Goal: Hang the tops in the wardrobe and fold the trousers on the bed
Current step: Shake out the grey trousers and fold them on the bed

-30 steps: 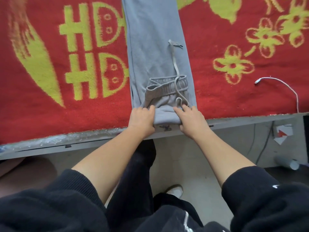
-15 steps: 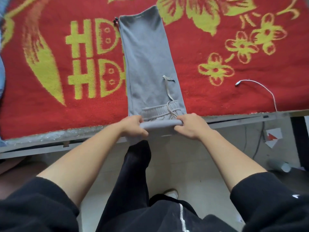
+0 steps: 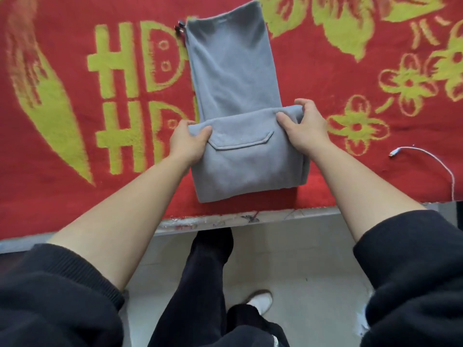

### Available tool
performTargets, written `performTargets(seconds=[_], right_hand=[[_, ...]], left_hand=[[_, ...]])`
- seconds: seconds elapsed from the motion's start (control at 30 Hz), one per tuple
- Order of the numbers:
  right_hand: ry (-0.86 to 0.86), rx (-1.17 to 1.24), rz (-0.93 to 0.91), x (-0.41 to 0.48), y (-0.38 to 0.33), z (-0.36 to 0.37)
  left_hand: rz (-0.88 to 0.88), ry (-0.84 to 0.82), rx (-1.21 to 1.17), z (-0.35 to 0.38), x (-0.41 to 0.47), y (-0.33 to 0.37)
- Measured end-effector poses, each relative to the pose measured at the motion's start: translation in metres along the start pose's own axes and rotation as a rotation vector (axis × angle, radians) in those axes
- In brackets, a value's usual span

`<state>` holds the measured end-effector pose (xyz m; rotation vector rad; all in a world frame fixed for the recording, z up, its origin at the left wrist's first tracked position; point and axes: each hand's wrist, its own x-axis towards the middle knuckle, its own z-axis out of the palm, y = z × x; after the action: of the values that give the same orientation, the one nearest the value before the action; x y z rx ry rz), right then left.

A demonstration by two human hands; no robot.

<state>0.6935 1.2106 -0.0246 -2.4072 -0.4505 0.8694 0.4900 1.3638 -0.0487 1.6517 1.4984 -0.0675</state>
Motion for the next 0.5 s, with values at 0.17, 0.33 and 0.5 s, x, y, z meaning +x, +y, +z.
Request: performTargets(seconds=[0.17, 0.33, 0.5], right_hand=[[0.107, -0.136, 0.032, 0.041, -0.003, 0.054], [0.26, -0.351, 0.017, 0.067, 0.01, 0.088], [0.265, -0.433, 0.054, 0.086, 0.017, 0.098]], left_hand=[[-0.046, 0.123, 0.116, 0.032, 0.035, -0.01], [0.127, 0.241, 0.242, 0.052, 0.066, -0.014], [0.157, 0.209, 0.369, 0.059, 0.083, -0.013]])
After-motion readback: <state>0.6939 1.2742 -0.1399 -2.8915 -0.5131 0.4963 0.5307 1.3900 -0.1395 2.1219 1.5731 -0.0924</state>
